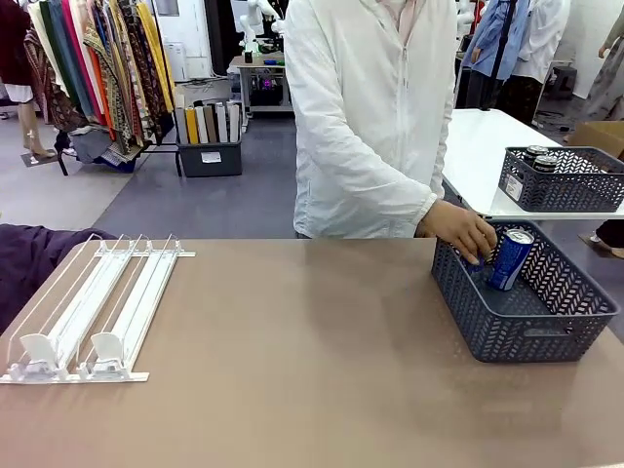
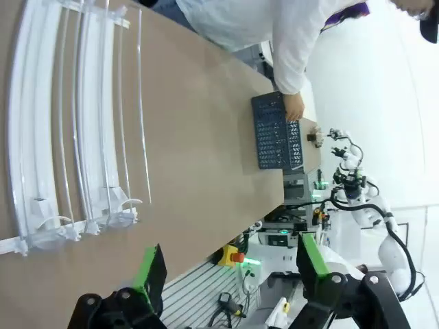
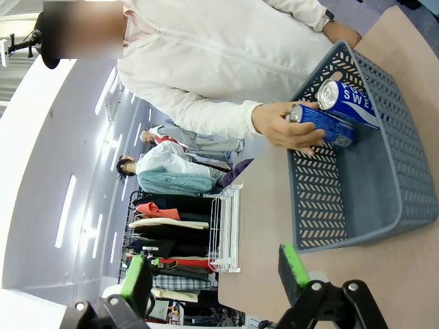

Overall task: Retrieve and store the cans from the dispenser.
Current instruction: Pick up one can from the Automatic Can Dispenser and place it in the middle of the table.

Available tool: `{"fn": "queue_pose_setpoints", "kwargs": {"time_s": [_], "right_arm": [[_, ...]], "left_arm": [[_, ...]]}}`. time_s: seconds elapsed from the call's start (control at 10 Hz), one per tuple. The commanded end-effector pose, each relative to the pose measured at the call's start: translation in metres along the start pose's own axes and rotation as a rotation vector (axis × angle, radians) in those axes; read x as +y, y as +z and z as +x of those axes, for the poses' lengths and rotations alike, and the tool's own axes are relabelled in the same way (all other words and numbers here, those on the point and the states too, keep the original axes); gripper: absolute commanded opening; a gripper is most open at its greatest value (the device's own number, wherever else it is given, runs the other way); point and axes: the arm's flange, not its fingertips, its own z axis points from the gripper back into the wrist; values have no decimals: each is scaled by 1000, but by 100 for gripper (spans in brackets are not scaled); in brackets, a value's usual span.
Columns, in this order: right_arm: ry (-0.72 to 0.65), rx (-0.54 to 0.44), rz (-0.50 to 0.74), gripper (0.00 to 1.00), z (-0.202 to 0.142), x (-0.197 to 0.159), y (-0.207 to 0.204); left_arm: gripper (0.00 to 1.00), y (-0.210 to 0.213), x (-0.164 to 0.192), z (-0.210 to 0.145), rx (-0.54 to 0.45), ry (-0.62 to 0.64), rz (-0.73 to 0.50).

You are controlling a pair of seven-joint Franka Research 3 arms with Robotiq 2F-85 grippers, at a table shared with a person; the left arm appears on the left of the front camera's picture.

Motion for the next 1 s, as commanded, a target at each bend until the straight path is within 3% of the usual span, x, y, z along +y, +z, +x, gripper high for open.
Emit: {"fn": "queue_pose_setpoints", "kwargs": {"time_s": [0.0,0.9], "right_arm": [[11,-17,26,100,3,4,-2],[11,-17,26,100,3,4,-2]], "left_arm": [[100,3,-16,5,-3,-28,13],[100,3,-16,5,-3,-28,13]]}}
